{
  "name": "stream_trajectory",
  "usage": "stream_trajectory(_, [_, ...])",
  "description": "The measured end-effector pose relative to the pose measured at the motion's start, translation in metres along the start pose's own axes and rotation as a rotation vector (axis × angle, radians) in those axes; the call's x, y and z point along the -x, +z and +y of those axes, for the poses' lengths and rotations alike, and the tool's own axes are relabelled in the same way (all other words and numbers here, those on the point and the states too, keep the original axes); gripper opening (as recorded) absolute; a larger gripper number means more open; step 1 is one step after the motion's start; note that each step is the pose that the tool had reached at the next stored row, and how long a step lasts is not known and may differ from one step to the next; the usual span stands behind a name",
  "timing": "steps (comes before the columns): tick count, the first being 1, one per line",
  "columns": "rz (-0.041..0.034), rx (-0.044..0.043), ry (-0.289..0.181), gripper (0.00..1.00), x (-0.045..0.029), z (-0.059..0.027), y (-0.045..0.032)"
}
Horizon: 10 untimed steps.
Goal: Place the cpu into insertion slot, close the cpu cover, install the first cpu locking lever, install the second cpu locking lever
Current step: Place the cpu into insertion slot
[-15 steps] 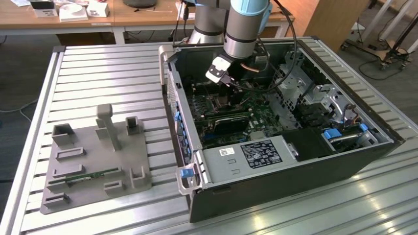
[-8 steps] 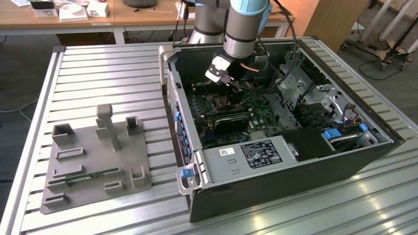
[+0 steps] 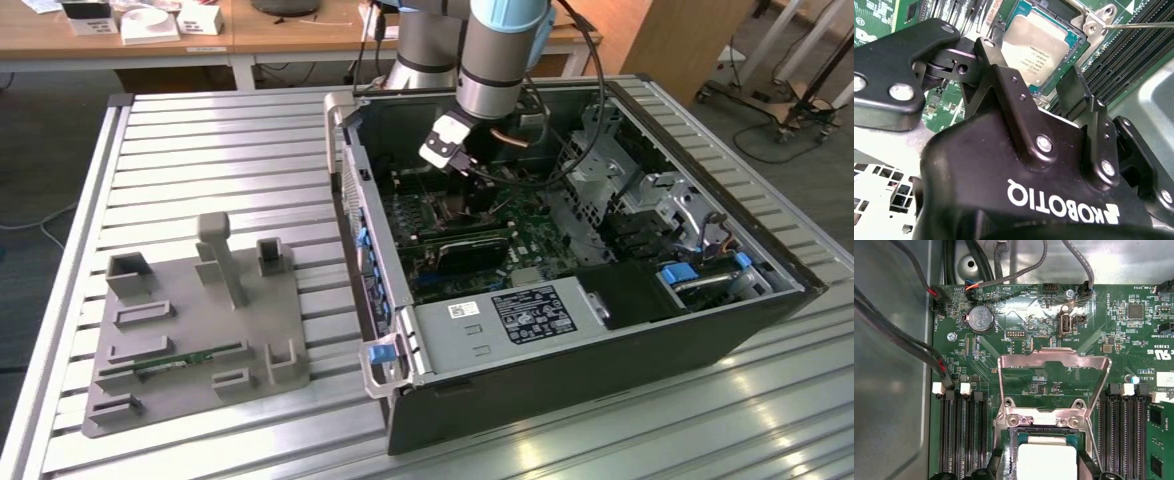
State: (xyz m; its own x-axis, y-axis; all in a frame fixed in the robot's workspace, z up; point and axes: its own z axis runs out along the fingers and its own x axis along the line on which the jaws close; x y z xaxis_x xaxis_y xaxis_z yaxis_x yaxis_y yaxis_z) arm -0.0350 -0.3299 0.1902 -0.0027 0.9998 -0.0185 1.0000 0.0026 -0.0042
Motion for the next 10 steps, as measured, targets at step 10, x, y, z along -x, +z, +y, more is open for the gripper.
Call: stream_trajectory(10, [0.0021, -0.0002, 0.01, 0.67, -0.0005, 0.0, 0.0006])
